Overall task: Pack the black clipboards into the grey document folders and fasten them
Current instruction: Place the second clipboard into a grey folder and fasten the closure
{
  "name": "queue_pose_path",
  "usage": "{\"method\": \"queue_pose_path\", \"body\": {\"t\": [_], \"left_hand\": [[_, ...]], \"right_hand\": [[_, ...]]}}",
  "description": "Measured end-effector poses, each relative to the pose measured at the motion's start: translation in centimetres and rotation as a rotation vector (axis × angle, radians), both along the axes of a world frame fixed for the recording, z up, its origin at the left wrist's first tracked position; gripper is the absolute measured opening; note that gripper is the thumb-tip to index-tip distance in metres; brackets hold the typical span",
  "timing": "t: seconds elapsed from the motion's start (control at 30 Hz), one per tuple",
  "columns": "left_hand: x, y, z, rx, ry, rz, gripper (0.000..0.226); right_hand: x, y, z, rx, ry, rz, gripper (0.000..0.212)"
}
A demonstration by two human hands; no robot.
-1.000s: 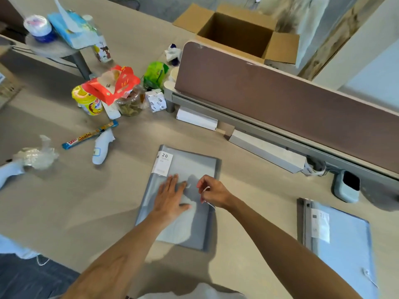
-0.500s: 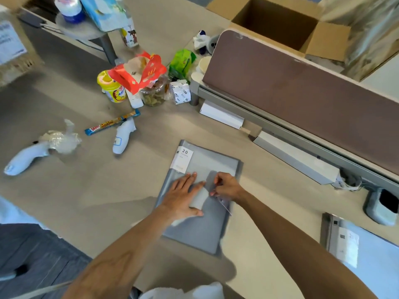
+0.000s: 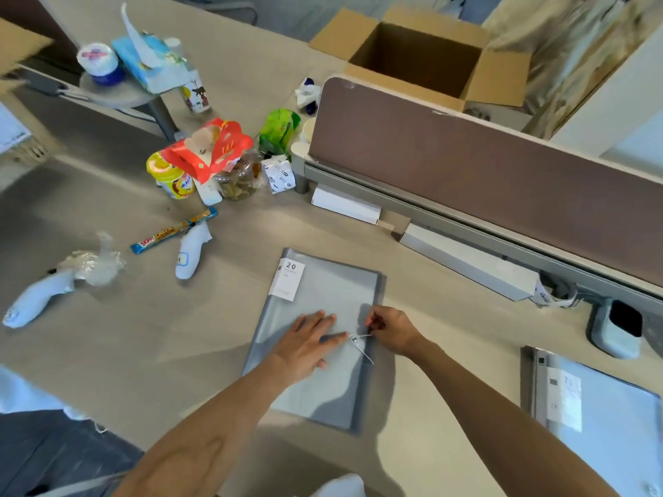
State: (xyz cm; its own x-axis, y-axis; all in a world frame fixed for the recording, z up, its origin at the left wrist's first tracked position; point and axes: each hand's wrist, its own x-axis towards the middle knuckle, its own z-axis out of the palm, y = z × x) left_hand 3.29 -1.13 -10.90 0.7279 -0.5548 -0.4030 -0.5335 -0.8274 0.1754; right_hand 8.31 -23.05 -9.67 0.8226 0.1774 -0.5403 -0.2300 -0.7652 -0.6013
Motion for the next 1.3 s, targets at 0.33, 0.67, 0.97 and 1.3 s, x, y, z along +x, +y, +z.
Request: {"method": "queue_pose_path", "body": {"t": [0.33,0.67,0.97,1.3], "left_hand": [[0.2,-1.6,0.8,0.176,0.084,0.018,0.077],[-0.3,-1.4,-0.3,0.102,0.076,0.101,0.077],[-0.2,-1.4,-0.2,0.089,0.107,0.117,0.075],[-0.2,-1.1,0.3,0.053,0.114,0.108,0.074]], "right_hand": [[-3.6,-0.9,-0.4,-0.086,-0.179,0.196,0.020],[-4.5,-0.6,0.5,-0.147,-0.211,0.264,0.018],[-4.7,-0.6,0.7,-0.185,-0.232,0.202,0.024],[-5.8,-1.2,1.3,-0.346,-0.311,0.319,0.019]]}}
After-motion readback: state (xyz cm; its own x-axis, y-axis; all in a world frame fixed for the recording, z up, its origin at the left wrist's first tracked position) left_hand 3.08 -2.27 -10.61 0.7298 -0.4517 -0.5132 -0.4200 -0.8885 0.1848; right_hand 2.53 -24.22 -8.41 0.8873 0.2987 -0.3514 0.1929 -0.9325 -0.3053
